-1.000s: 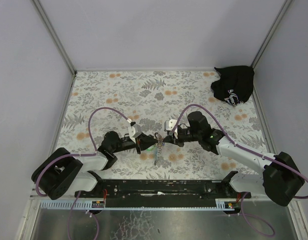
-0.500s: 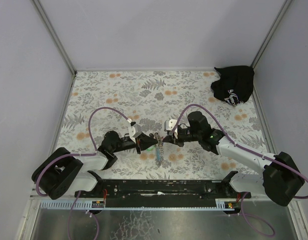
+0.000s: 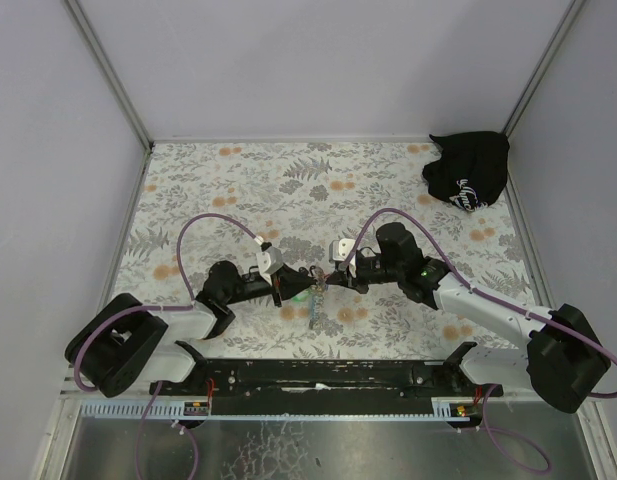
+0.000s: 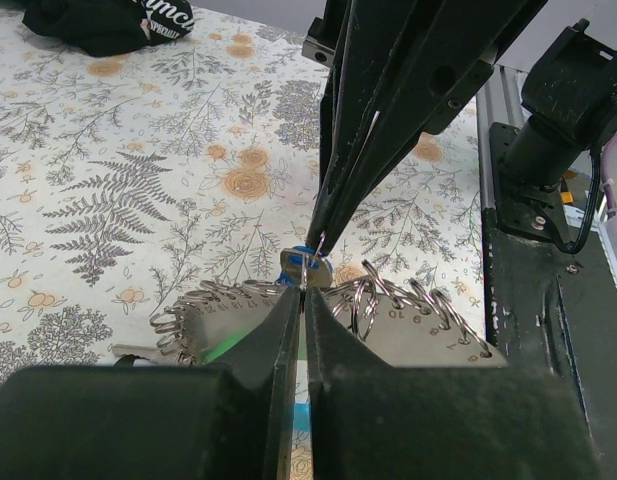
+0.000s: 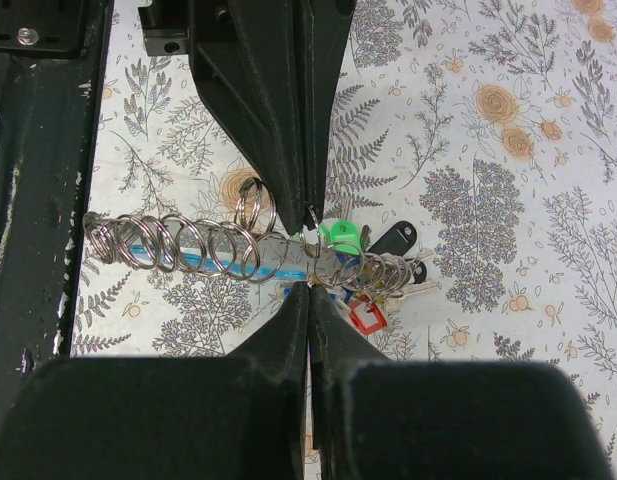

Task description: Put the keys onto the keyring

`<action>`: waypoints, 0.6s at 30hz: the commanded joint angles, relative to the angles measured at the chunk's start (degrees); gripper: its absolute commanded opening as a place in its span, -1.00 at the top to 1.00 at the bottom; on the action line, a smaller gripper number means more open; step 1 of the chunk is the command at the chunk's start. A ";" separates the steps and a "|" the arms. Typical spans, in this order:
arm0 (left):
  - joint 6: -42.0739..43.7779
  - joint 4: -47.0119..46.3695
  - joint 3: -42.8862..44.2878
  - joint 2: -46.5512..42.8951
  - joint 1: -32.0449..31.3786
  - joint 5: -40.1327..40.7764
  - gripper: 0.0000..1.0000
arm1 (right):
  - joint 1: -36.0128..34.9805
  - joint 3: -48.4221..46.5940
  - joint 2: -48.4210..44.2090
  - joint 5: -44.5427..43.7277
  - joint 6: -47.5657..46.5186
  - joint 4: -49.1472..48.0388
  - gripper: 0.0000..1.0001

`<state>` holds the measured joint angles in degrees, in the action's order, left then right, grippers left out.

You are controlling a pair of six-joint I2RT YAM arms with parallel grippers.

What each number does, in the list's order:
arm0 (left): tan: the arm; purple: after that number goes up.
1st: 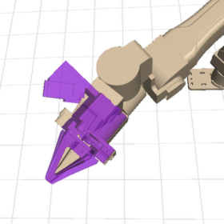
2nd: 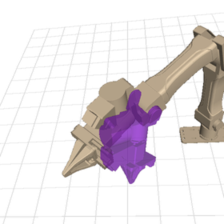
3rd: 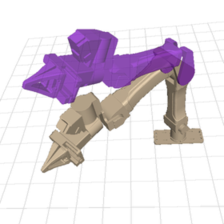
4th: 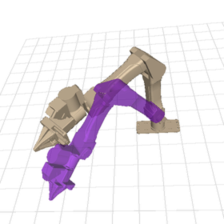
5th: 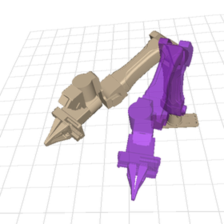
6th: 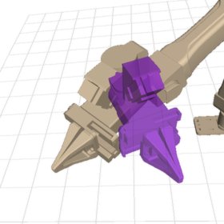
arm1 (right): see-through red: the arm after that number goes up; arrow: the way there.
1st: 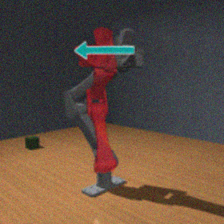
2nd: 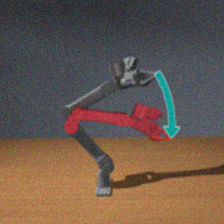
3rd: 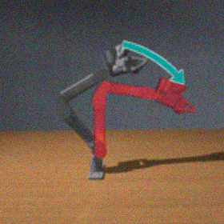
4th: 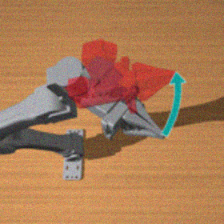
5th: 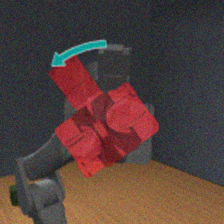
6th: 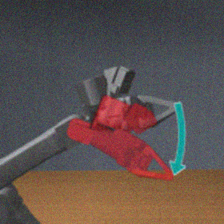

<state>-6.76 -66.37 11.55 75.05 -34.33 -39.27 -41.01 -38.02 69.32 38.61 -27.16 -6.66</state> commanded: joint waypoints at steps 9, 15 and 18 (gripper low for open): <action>-0.18 -4.04 1.81 0.99 0.49 -1.52 1.00 | -0.62 -0.66 -1.47 0.57 0.42 -2.67 1.00; -0.46 -4.27 1.81 0.89 0.49 -1.50 1.00 | -0.65 -0.48 -1.73 -0.48 0.43 -2.98 1.00; -0.77 -4.73 1.89 0.95 0.49 -1.66 1.00 | -0.62 0.17 -2.48 -1.13 0.58 -3.73 1.00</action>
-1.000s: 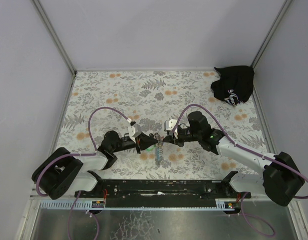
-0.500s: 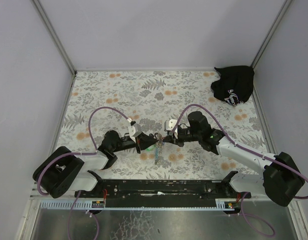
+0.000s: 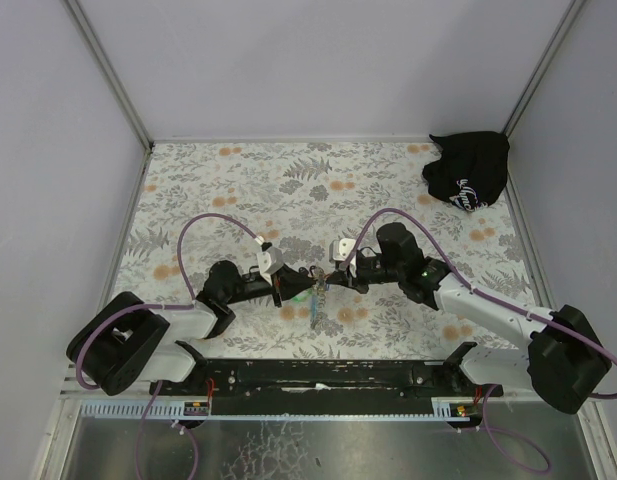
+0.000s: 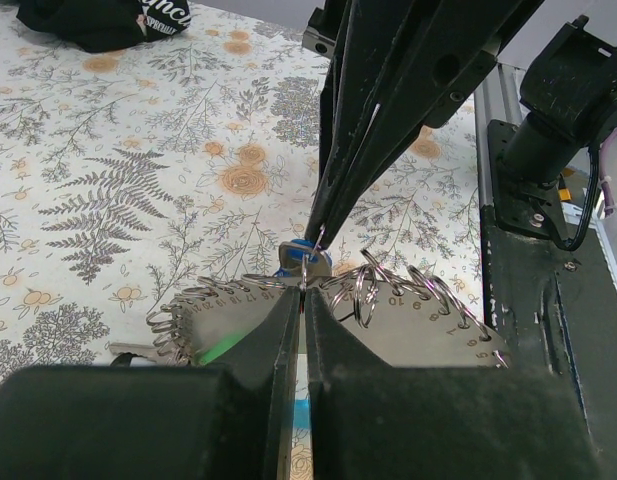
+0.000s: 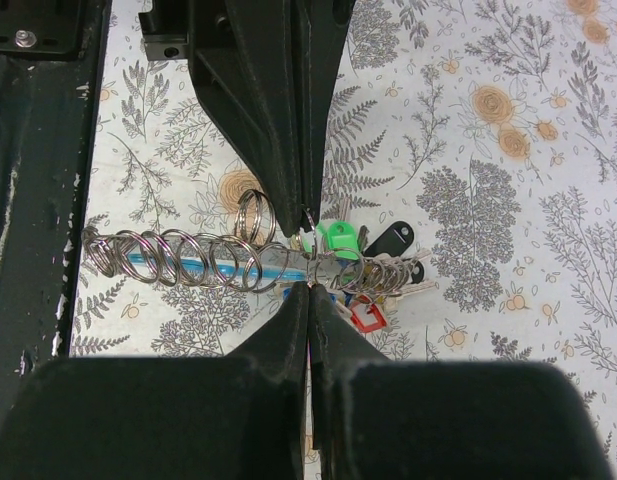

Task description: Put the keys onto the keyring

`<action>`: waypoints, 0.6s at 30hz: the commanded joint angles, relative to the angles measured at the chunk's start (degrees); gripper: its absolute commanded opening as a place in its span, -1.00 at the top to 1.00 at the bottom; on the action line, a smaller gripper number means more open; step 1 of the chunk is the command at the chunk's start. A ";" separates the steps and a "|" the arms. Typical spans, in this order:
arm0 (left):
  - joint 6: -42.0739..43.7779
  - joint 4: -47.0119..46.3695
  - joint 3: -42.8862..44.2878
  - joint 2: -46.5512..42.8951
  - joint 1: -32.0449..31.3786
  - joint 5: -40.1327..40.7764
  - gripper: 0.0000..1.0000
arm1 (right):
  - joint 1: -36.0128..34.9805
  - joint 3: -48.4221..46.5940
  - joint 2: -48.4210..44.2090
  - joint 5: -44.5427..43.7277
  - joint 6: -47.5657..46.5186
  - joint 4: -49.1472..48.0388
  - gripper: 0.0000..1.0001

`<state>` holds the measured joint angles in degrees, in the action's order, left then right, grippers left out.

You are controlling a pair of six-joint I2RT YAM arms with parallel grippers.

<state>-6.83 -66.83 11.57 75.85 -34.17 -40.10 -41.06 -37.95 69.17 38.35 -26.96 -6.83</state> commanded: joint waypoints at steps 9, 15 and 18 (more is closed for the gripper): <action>-1.33 -4.58 2.21 0.26 0.34 -1.35 1.00 | -0.69 -0.07 -2.25 -0.13 0.43 -3.51 1.00; -1.52 -4.72 2.25 0.33 0.34 -1.59 1.00 | -0.86 -0.19 -2.02 -0.91 0.34 -3.21 1.00; -1.52 -4.80 2.16 0.22 0.34 -1.39 1.00 | -0.93 -0.47 -1.85 -1.19 0.10 -2.59 1.00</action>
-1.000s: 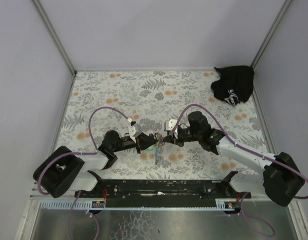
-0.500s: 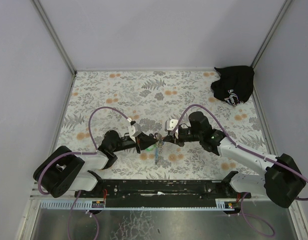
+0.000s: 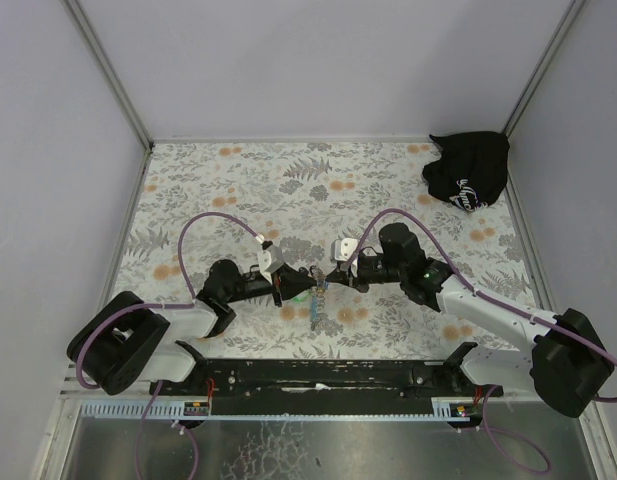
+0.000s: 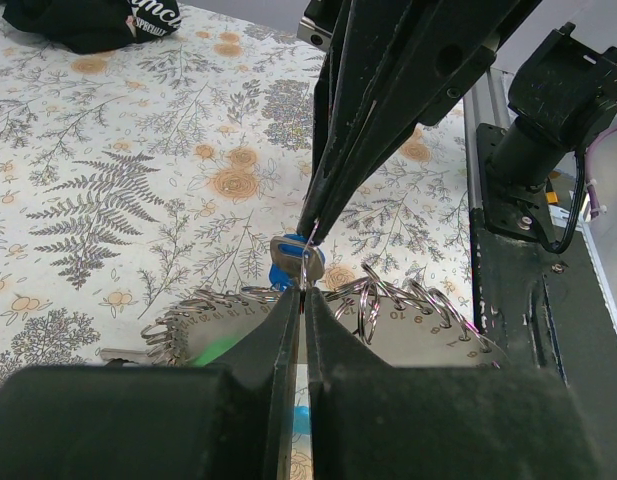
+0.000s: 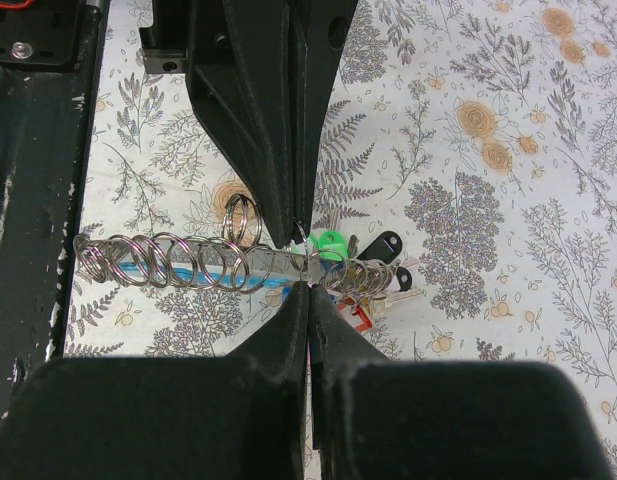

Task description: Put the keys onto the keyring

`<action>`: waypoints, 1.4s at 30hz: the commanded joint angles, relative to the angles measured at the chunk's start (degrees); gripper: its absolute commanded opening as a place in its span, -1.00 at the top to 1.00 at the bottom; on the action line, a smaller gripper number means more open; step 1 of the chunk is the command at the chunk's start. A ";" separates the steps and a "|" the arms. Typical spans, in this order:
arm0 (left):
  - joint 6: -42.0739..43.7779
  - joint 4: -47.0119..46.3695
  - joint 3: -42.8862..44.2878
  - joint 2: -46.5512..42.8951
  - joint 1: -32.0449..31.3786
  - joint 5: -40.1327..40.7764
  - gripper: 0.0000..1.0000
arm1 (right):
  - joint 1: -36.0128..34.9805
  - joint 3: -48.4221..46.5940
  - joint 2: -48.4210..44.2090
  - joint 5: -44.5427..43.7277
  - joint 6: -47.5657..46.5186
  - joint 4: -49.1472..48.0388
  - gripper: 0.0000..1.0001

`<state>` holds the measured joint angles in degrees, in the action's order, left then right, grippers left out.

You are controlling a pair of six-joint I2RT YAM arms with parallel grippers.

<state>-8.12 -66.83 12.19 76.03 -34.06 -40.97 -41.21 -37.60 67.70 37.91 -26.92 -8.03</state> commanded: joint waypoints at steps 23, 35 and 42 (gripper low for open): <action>0.47 -3.92 1.22 -0.94 0.41 0.75 1.00 | -1.14 -1.90 0.05 0.15 -1.07 1.20 1.00; 0.30 -4.10 1.61 -0.28 0.40 -0.50 1.00 | -1.15 -0.98 -0.45 -1.43 -0.08 -0.87 1.00; 0.22 -4.10 1.50 -0.31 0.40 -0.60 1.00 | -1.15 -1.25 -0.02 -0.86 -0.38 -0.32 1.00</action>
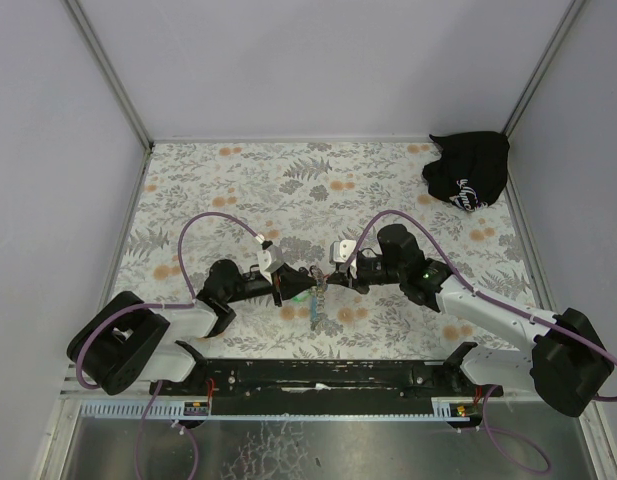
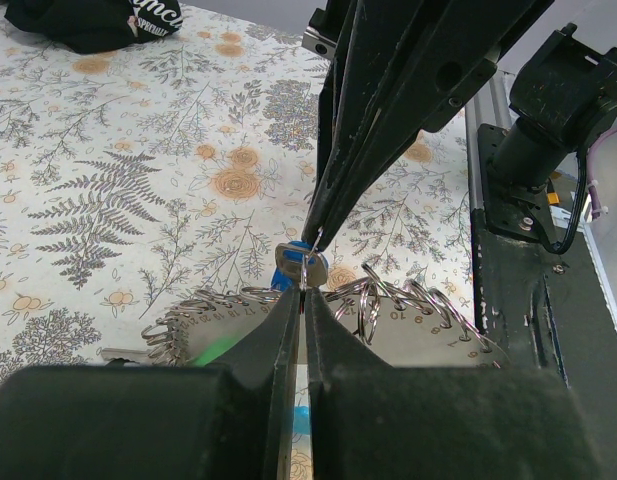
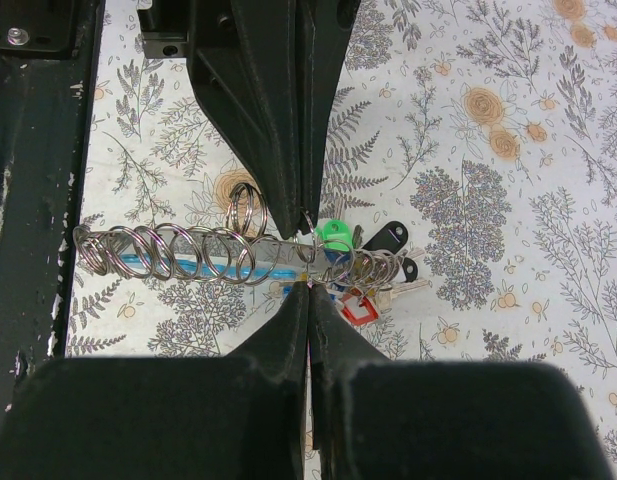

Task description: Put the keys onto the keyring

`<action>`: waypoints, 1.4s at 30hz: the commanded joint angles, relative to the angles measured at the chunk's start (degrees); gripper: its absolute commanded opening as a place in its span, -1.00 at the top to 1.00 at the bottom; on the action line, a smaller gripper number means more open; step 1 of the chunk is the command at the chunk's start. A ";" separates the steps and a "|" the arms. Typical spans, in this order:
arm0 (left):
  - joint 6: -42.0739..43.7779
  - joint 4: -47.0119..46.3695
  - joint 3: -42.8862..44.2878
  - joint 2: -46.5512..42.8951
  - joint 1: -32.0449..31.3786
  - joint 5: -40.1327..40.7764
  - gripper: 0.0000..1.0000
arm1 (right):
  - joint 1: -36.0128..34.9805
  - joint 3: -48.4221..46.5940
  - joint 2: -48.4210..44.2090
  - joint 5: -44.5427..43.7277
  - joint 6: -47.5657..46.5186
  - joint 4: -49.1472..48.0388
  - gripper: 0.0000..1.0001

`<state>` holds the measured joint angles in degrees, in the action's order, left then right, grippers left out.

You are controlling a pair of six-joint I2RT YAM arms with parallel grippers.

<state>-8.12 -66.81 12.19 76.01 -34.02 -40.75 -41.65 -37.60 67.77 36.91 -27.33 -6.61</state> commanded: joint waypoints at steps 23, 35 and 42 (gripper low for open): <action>0.30 -4.04 1.42 -0.42 0.42 -0.70 1.00 | -0.69 -1.70 0.00 0.43 0.06 -1.01 1.00; 0.14 -4.11 1.80 0.01 0.49 -1.37 1.00 | -0.68 -1.94 0.22 1.33 -0.10 -0.99 1.00; 0.12 -4.12 2.09 0.23 0.45 -1.76 1.00 | -0.71 -2.13 0.41 2.25 -0.11 -0.87 1.00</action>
<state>-8.12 -66.81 12.21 76.01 -34.00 -41.25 -41.69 -37.60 67.77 37.01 -27.27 -6.48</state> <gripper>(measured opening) 0.009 0.011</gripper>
